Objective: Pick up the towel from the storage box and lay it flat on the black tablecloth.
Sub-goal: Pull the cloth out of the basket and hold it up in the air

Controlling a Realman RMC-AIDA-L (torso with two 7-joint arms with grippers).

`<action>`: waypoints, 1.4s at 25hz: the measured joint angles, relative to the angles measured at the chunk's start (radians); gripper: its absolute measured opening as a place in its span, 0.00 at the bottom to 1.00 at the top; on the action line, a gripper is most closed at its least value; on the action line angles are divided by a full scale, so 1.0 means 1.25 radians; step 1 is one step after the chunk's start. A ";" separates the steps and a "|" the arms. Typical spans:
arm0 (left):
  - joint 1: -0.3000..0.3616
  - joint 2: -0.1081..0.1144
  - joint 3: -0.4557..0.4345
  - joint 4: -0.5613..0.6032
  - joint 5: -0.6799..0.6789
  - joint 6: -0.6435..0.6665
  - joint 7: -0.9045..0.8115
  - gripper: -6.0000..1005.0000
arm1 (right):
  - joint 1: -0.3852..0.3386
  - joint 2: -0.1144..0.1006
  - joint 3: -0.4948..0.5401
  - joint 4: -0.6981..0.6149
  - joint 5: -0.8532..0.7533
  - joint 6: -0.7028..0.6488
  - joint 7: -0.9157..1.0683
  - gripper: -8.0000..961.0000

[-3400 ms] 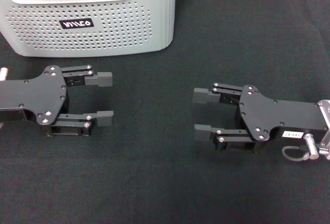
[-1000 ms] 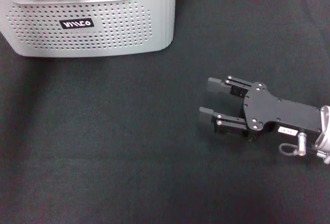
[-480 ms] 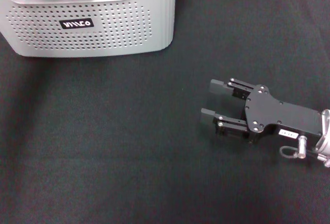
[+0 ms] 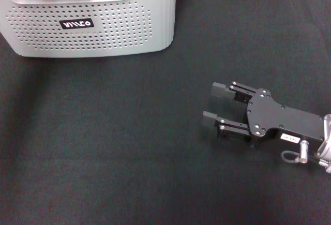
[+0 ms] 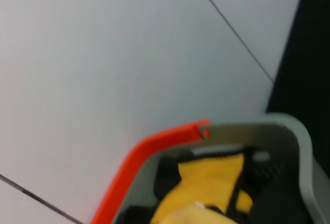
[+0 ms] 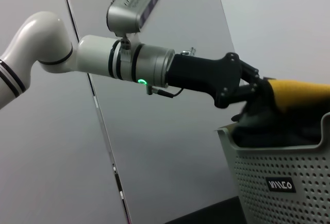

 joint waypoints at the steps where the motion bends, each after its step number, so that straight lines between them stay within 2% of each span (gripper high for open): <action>1: 0.002 0.000 -0.010 0.000 -0.025 0.000 -0.001 0.15 | -0.002 0.000 0.000 0.000 0.000 -0.001 -0.001 0.77; 3: 0.010 0.001 -0.031 0.003 -0.093 0.000 -0.002 0.03 | -0.006 0.000 0.000 0.000 0.000 -0.004 -0.003 0.77; 7: 0.039 0.003 -0.095 0.022 -0.310 0.012 0.000 0.01 | -0.021 0.000 0.007 -0.005 0.001 -0.011 -0.013 0.77; 9: 0.053 0.006 -0.136 0.026 -0.445 0.040 0.004 0.01 | -0.032 0.000 0.025 -0.007 0.001 -0.016 -0.034 0.77; 10: 0.059 0.008 -0.168 0.023 -0.547 0.077 0.006 0.01 | -0.038 0.001 0.034 -0.007 0.001 -0.019 -0.051 0.77; 13: 0.064 0.009 -0.231 0.010 -0.732 0.167 0.006 0.01 | -0.055 0.012 0.083 -0.008 0.001 -0.010 -0.141 0.77; 16: 0.066 0.006 -0.257 0.005 -0.849 0.232 0.000 0.01 | -0.087 0.022 0.112 -0.050 0.002 0.034 -0.307 0.77; 20: 0.072 0.003 -0.245 0.005 -0.914 0.270 -0.020 0.01 | -0.143 0.022 0.111 -0.171 0.003 0.122 -0.544 0.77; 23: 0.075 0.004 -0.245 0.004 -0.945 0.299 -0.041 0.01 | -0.177 0.023 0.100 -0.238 0.004 0.140 -0.664 0.77; 26: 0.082 0.004 -0.242 0.004 -0.959 0.316 -0.056 0.01 | -0.198 0.023 0.078 -0.271 0.013 0.115 -0.735 0.77; 31: 0.102 0.003 -0.218 0.004 -0.960 0.337 -0.054 0.01 | -0.220 0.023 -0.017 -0.278 0.098 0.051 -0.842 0.77; 35: 0.100 0.005 -0.217 -0.007 -0.948 0.391 -0.032 0.01 | -0.228 0.023 -0.040 -0.277 0.131 0.008 -0.843 0.77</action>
